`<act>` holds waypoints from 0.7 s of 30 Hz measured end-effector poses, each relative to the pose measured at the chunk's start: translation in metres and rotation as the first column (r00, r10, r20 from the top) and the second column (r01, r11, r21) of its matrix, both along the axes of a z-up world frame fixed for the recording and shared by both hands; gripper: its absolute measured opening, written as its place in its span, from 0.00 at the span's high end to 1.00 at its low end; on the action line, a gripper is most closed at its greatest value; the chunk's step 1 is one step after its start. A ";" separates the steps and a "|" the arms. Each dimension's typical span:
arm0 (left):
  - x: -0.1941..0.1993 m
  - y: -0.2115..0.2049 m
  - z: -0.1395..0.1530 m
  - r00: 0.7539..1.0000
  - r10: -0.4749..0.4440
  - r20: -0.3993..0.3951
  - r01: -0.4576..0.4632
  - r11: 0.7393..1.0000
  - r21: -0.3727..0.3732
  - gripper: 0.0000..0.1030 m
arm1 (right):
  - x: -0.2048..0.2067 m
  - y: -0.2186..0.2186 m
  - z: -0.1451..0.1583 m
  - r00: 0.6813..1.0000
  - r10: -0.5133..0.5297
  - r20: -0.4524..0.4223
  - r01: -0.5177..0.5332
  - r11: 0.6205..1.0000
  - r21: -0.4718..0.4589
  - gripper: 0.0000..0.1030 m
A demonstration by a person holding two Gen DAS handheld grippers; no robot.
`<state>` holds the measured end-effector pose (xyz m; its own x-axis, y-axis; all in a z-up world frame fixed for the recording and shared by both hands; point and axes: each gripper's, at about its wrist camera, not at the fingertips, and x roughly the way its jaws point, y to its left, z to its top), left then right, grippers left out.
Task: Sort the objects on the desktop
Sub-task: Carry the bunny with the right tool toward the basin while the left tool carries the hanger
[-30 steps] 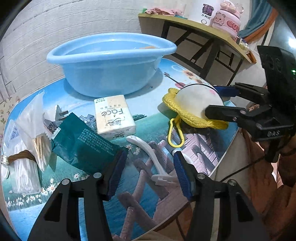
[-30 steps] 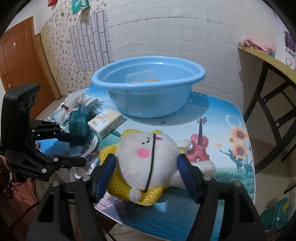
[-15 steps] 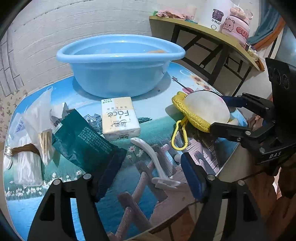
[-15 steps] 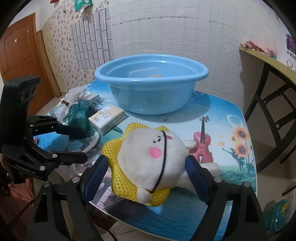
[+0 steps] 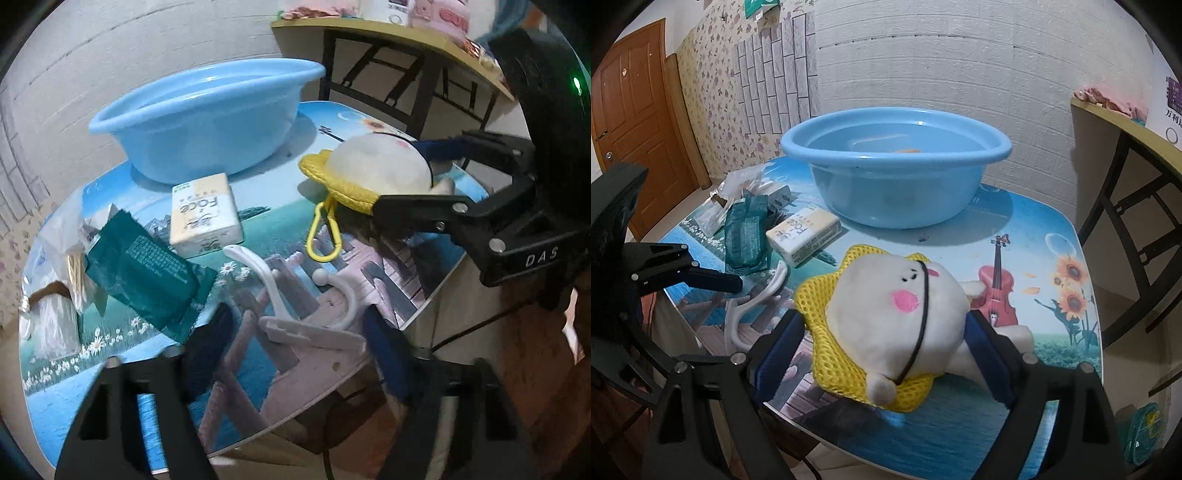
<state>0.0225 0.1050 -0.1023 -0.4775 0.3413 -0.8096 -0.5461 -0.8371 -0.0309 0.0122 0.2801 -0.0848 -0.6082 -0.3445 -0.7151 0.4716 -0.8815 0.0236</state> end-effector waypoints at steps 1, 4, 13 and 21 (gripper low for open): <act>0.000 0.000 0.001 1.000 0.000 -0.001 0.000 1.000 0.007 0.47 | 0.000 0.000 -0.001 1.000 0.001 0.000 -0.001 1.000 0.000 0.13; -0.002 -0.003 0.003 1.000 0.025 0.004 -0.025 0.999 0.024 0.48 | 0.001 0.002 -0.001 1.000 0.005 0.001 -0.005 1.000 -0.001 0.13; -0.017 -0.007 0.012 0.997 0.074 0.006 -0.074 0.994 0.079 0.47 | 0.001 0.005 0.000 1.000 -0.004 -0.019 0.004 1.000 -0.013 0.13; -0.026 0.004 -0.001 0.998 0.064 0.012 -0.065 0.997 0.053 0.43 | -0.001 0.004 -0.004 1.000 -0.007 -0.004 0.007 1.000 -0.011 0.24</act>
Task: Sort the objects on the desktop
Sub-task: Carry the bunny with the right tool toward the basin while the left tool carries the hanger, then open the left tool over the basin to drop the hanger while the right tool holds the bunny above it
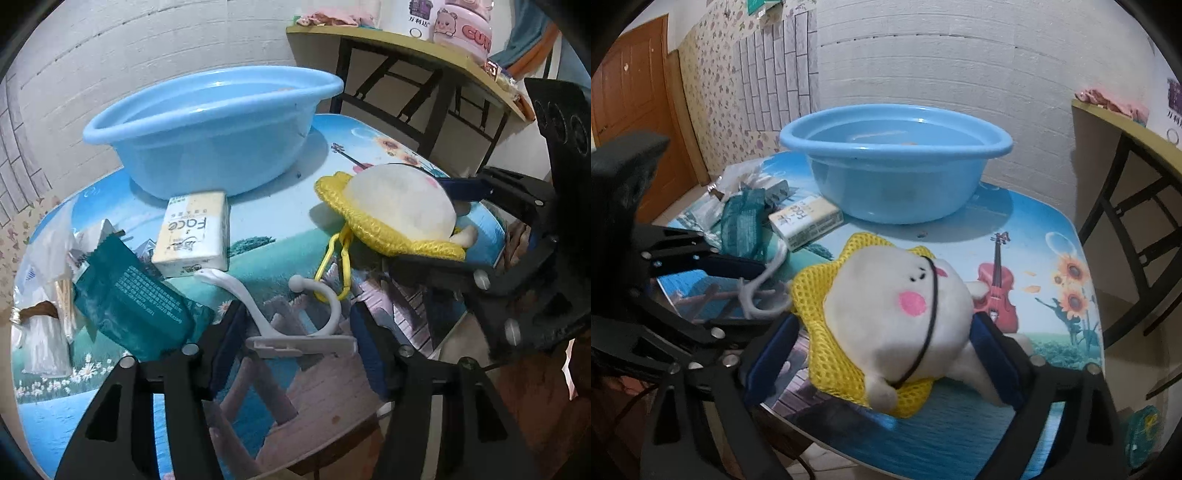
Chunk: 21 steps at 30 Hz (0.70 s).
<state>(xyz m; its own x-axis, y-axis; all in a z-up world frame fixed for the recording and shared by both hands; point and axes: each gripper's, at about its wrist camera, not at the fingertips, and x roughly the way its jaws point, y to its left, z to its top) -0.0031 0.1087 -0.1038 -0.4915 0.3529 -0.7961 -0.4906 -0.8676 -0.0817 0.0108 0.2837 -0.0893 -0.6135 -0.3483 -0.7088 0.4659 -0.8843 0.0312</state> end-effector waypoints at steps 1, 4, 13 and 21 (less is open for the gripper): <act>-0.001 0.000 0.000 1.000 0.003 0.007 -0.003 1.000 0.002 0.43 | -0.001 0.003 0.002 1.000 -0.004 0.005 0.004 1.000 -0.018 0.26; -0.001 -0.005 0.007 1.000 0.022 0.018 -0.023 0.999 0.046 0.45 | 0.000 0.007 0.007 1.000 -0.007 0.005 0.007 0.999 -0.035 0.31; -0.001 -0.025 0.066 0.998 0.047 -0.052 -0.038 0.986 0.163 0.46 | 0.005 0.024 0.038 1.000 -0.018 -0.019 0.015 0.988 -0.157 0.31; -0.005 -0.039 0.113 0.988 0.085 -0.132 -0.056 0.976 0.209 0.46 | 0.012 0.021 0.073 0.994 0.002 -0.105 -0.025 0.977 -0.210 0.31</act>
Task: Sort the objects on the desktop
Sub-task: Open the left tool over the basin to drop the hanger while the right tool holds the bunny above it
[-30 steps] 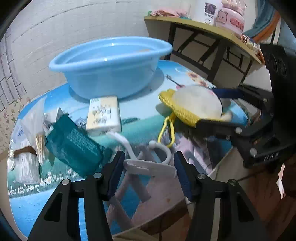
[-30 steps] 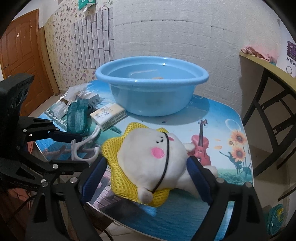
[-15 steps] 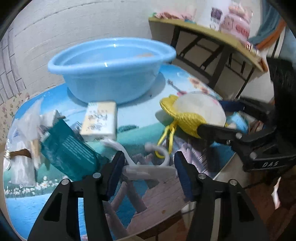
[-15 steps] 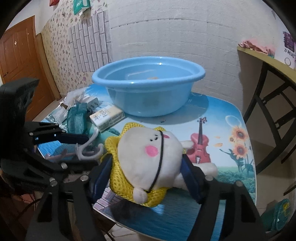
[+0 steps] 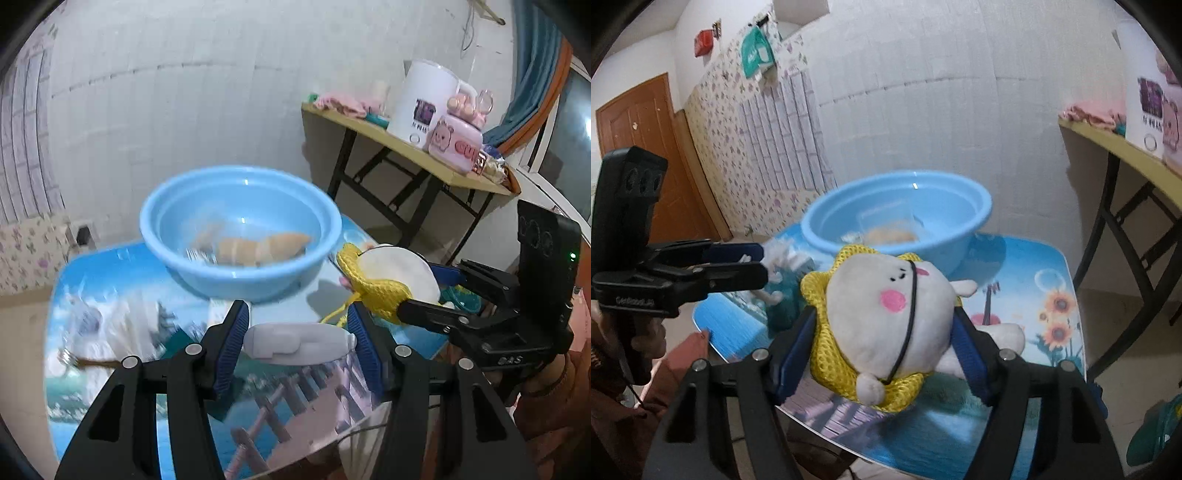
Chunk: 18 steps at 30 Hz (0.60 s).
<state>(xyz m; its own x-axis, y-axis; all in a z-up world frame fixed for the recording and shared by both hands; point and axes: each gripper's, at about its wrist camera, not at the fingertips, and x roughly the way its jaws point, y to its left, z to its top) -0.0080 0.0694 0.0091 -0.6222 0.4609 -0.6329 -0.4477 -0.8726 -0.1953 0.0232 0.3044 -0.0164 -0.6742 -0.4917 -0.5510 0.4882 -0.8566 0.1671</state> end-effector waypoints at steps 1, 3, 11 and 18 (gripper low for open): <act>-0.003 0.000 0.003 1.000 0.007 -0.007 -0.007 1.000 0.002 0.46 | 0.000 -0.001 0.003 1.000 0.002 -0.010 -0.002 1.000 -0.005 0.31; -0.009 -0.003 0.007 1.000 0.029 -0.007 -0.029 1.000 0.012 0.46 | -0.002 -0.003 0.010 1.000 0.005 -0.025 -0.006 1.000 -0.020 0.31; -0.035 -0.009 0.005 0.997 0.083 0.006 -0.083 0.997 0.005 0.46 | -0.026 -0.017 0.021 0.998 0.017 -0.054 -0.019 0.999 -0.031 0.31; -0.066 -0.003 -0.006 0.995 0.088 0.036 -0.086 0.996 -0.037 0.46 | -0.049 -0.018 0.014 0.999 0.009 -0.040 -0.011 0.999 -0.049 0.31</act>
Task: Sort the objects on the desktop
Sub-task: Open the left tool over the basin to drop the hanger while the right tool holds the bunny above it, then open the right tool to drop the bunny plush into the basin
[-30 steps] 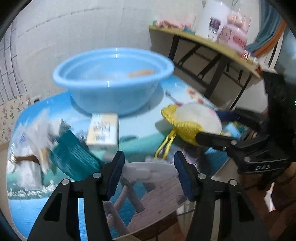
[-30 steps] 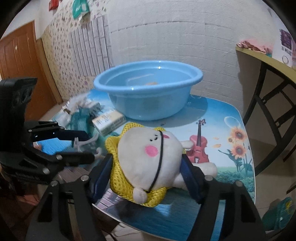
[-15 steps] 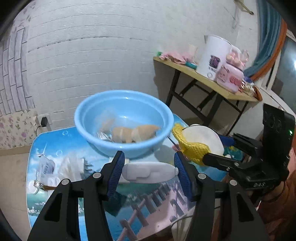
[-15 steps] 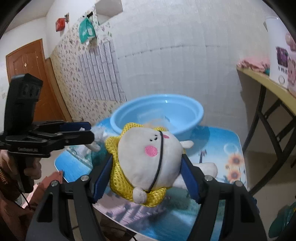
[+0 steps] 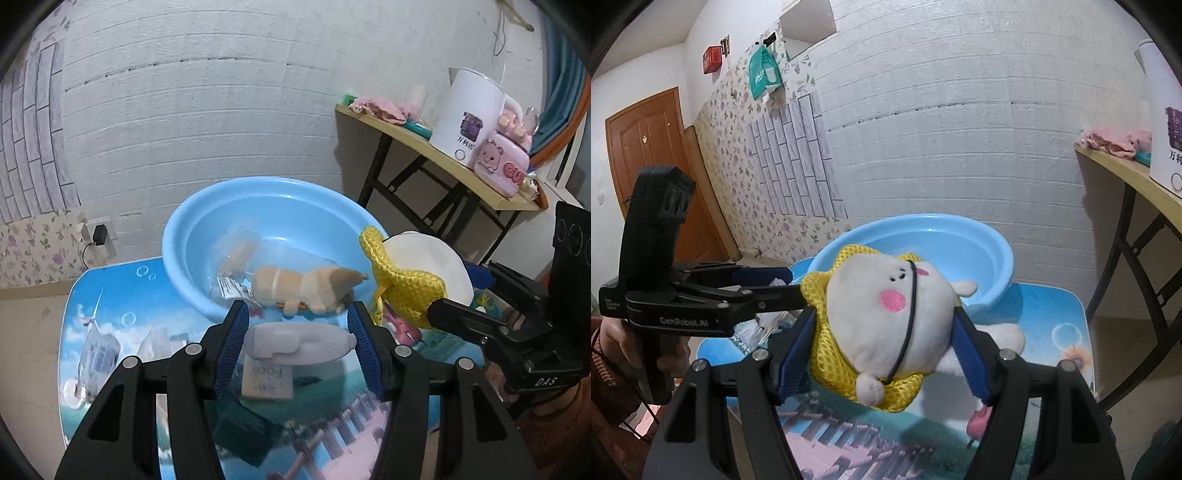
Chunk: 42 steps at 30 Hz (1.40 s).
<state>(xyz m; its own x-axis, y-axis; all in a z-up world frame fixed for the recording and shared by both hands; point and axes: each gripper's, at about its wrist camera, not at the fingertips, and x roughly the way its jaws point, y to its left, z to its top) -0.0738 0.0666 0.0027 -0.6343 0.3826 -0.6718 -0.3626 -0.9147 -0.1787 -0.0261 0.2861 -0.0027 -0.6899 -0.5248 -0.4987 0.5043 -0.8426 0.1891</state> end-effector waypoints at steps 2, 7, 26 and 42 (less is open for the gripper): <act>-0.009 0.002 -0.001 1.000 0.001 0.001 -0.001 1.000 -0.009 0.46 | -0.009 0.000 -0.004 1.000 -0.005 0.012 0.005 1.000 -0.004 0.31; -0.032 0.008 -0.004 1.000 -0.003 -0.001 0.003 1.000 -0.028 0.46 | -0.026 -0.001 -0.005 1.000 -0.009 0.010 0.009 1.000 -0.004 0.31; -0.083 -0.003 -0.002 0.999 0.032 -0.034 -0.033 0.999 -0.032 0.17 | -0.070 -0.020 -0.009 0.997 -0.069 0.033 0.068 0.997 0.021 0.21; -0.044 -0.017 0.005 0.999 0.044 -0.033 -0.046 0.997 -0.070 0.00 | -0.043 -0.018 0.006 0.992 -0.118 0.036 0.117 0.992 0.038 0.09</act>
